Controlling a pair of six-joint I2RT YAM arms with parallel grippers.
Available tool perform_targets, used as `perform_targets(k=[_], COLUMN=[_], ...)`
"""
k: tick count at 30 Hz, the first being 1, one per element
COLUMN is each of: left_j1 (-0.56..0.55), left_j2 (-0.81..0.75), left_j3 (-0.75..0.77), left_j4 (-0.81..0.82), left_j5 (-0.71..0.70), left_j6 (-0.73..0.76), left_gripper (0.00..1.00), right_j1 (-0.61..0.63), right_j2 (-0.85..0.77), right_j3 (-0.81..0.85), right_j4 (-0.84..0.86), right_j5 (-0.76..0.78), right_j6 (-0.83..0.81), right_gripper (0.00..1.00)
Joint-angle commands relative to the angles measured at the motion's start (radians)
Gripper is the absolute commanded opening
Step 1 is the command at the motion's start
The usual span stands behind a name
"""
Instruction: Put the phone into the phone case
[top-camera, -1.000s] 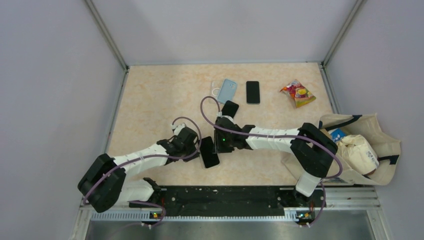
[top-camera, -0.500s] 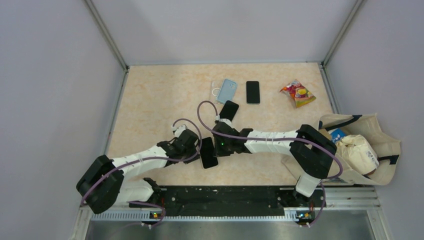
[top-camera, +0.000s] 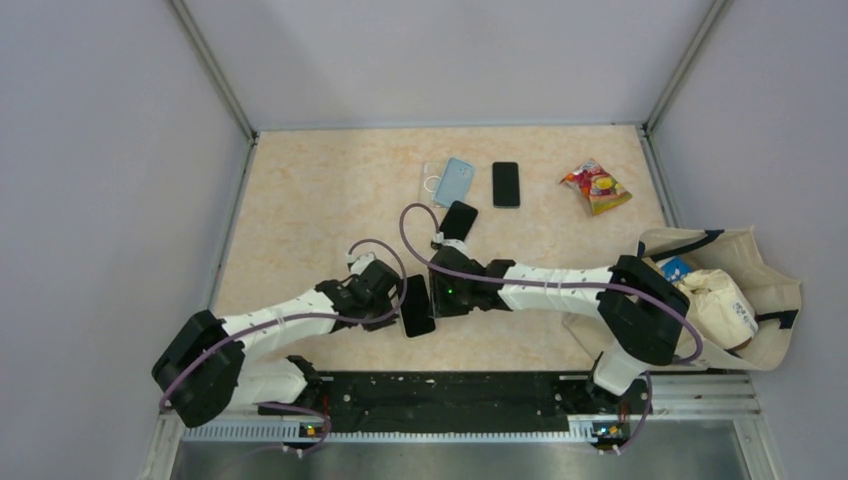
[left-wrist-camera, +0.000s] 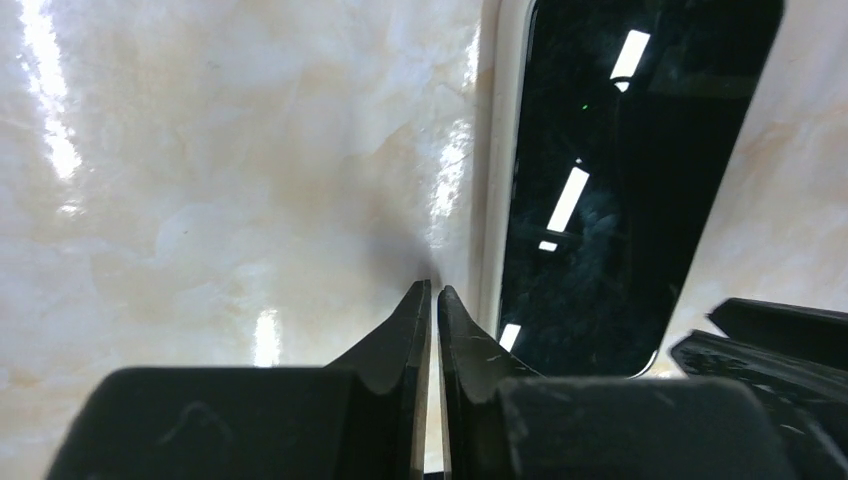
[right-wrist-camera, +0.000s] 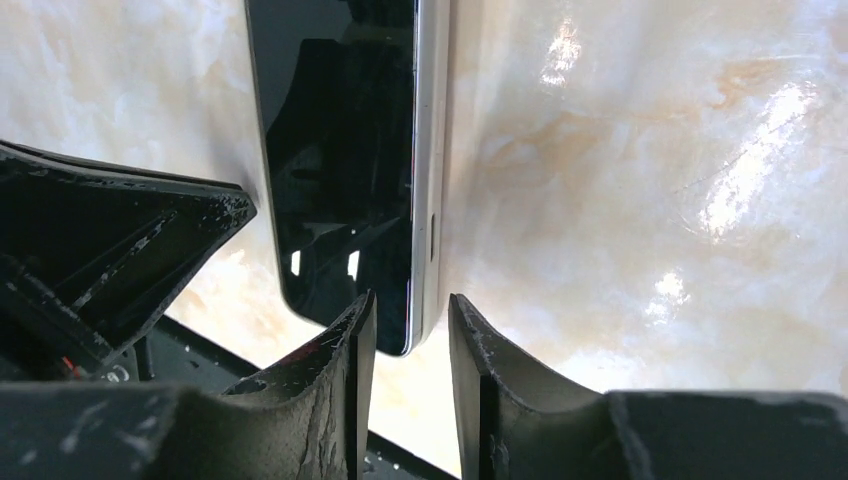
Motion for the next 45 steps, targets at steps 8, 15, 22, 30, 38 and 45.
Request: perform_targets(k=[8,15,22,30,38,45], left_j1=[-0.005,-0.005,-0.005,-0.005,-0.005,0.018], left_j2=[-0.037,-0.025,-0.016,-0.008,-0.008,-0.02], left_j3=[0.01,0.005,0.01,0.012,0.028,0.076], left_j4=[-0.058,-0.04,-0.032,-0.027,-0.031,-0.073], left_j5=[0.027,0.035,0.036,0.026,0.005,-0.048], left_j6=[0.032,0.03,0.031,0.03,0.032,0.049], left_gripper=[0.09,0.08,0.06,0.06,0.06,0.12], right_j1=[0.02,0.045,0.071,0.126,0.171,0.134], right_j2=[-0.035,-0.01,0.021,0.114,0.203,0.057], right_j3=[-0.027,-0.033,-0.056,-0.017,0.007,0.007], right_j4=[0.017,0.026,0.036,-0.022,-0.083,-0.098], right_j5=[-0.023,-0.019,-0.012,0.068,0.144,0.169], right_j6=[-0.011,-0.005,0.017,0.039,0.07,0.059], right_gripper=[0.28,0.25,0.11,0.0,0.0,0.17])
